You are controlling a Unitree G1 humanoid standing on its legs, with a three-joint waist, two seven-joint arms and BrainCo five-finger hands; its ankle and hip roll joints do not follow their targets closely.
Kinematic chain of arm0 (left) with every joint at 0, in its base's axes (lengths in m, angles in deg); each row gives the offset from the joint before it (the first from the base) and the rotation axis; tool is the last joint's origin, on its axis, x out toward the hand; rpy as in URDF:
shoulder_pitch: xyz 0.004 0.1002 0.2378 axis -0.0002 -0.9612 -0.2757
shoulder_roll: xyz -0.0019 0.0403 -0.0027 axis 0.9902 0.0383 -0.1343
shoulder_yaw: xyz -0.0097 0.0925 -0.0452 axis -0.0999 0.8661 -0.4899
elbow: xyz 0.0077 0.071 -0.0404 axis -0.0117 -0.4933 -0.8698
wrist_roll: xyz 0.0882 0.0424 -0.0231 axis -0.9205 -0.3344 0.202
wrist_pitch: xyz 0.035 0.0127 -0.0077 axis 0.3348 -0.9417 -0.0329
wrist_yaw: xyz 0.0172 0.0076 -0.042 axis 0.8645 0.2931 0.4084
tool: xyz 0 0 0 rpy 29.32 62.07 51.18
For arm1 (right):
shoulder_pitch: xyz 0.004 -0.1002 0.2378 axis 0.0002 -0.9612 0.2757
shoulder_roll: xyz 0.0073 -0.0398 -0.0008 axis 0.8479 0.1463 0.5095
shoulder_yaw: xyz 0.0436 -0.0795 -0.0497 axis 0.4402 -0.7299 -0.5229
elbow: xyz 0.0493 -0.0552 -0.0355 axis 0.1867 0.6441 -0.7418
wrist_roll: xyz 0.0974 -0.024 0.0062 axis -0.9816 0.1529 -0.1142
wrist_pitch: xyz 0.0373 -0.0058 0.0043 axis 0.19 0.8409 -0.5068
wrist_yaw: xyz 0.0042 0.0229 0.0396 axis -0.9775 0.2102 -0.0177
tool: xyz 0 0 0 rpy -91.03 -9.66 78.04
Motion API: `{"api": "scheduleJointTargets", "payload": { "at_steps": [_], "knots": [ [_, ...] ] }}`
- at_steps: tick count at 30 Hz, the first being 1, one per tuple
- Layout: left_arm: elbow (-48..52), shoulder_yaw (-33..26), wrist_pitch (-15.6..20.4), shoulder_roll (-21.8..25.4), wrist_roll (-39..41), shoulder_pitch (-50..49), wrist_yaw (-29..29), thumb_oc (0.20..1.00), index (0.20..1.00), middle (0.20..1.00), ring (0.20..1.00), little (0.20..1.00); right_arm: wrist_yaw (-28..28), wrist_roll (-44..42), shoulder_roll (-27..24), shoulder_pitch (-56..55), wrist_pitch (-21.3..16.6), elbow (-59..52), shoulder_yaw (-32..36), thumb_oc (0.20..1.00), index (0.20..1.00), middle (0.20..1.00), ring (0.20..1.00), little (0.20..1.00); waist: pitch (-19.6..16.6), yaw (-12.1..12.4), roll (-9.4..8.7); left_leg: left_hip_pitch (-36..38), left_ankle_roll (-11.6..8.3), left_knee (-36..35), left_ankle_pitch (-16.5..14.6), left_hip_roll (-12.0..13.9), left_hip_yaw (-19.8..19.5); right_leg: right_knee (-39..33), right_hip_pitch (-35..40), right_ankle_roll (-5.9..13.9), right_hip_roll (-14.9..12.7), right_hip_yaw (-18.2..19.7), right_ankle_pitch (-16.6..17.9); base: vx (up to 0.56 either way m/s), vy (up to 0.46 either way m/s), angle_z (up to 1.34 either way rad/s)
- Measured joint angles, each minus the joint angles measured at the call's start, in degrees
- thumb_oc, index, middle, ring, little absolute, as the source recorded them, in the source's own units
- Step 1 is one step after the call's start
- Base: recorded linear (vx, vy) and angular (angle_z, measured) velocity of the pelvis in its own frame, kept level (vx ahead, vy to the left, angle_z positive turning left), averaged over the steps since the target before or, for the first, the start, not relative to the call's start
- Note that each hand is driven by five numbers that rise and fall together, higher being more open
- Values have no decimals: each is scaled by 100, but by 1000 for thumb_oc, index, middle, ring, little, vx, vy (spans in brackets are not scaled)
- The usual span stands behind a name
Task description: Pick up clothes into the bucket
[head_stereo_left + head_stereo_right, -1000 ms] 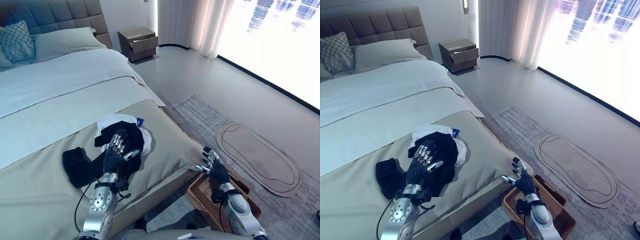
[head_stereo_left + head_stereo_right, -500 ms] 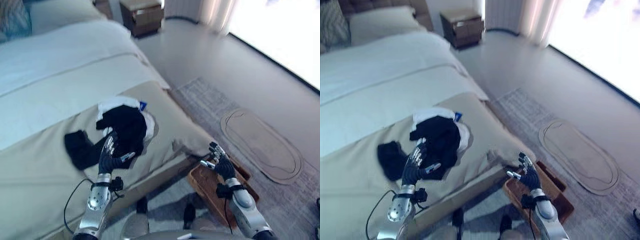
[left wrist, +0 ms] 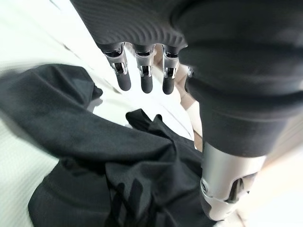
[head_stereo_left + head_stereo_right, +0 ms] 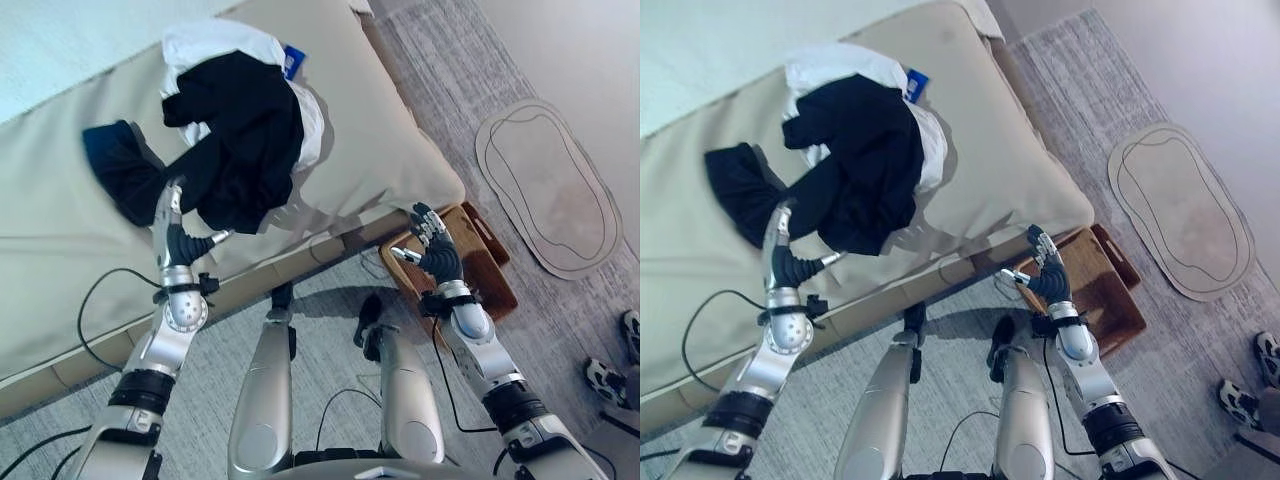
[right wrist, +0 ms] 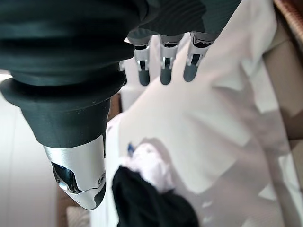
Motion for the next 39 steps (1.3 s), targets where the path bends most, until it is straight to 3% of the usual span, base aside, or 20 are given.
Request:
{"api": "scheduleJointTargets", "payload": {
  "at_steps": [7,16,25,26,27,28,29,32,39],
  "knots": [
    [-93,-105,-254,385,-35,404,534,1000,1000,1000,1000,1000,-77,50,-135,20,-1,-51,26,1000,1000,1000,1000,1000,100,-283,-147,-765,20,681,-223,51,12,484,-710,-34,39,104,-89,-15,46,-7],
    [-244,-56,-372,536,-228,964,634,1000,1000,1000,1000,1000,-59,47,-156,-9,-18,-118,73,1000,1000,1000,1000,1000,99,-493,-178,-1177,19,818,-245,52,68,544,-1133,7,33,186,-66,-14,26,-4],
    [-1271,666,-515,838,-437,1975,545,1000,1000,1000,1000,1000,-8,48,-162,190,-127,-132,71,1000,1000,1000,1000,1000,82,-681,-206,-1461,30,952,-257,34,99,561,-1378,37,20,226,-41,-8,30,-1],
    [-1332,683,-568,844,-450,2021,514,950,950,950,950,950,-9,46,-163,208,-130,-132,73,1000,1000,1000,1000,1000,80,-776,-210,-1489,32,975,-258,36,116,554,-1405,39,19,248,-26,-3,28,-6],
    [-1521,751,-600,838,-449,2112,488,768,768,768,768,768,-9,46,-164,214,-130,-131,72,1000,1000,1000,1000,1000,79,-783,-211,-1492,46,988,-268,26,136,544,-1409,45,26,260,-14,3,36,-8],
    [-1836,837,-706,838,-447,2296,390,335,335,335,335,335,2,48,-163,236,-130,-133,65,1000,1000,1000,1000,1000,79,-779,-212,-1505,73,1023,-293,27,136,543,-1412,51,31,272,-9,3,20,-7],
    [-1900,839,-775,845,-447,2359,335,200,200,200,200,200,3,47,-165,235,-130,-149,67,1000,1000,1000,1000,1000,77,-813,-215,-1518,75,1047,-303,36,140,543,-1418,56,33,277,-6,4,39,-7],
    [-2080,874,-968,1001,-446,2652,103,200,200,200,200,200,39,49,-167,235,-128,-150,68,1000,1000,1000,1000,1000,35,-810,-279,-1550,88,1081,-329,27,178,536,-1465,82,35,329,11,3,14,-6],
    [-2134,817,-925,1050,-439,2547,-152,200,200,200,200,200,221,49,-159,212,-127,-151,64,1000,1000,1000,1000,1000,-138,-812,-428,-1570,86,1059,-364,34,207,477,-1471,108,21,353,26,0,0,-1]
  ]
}}
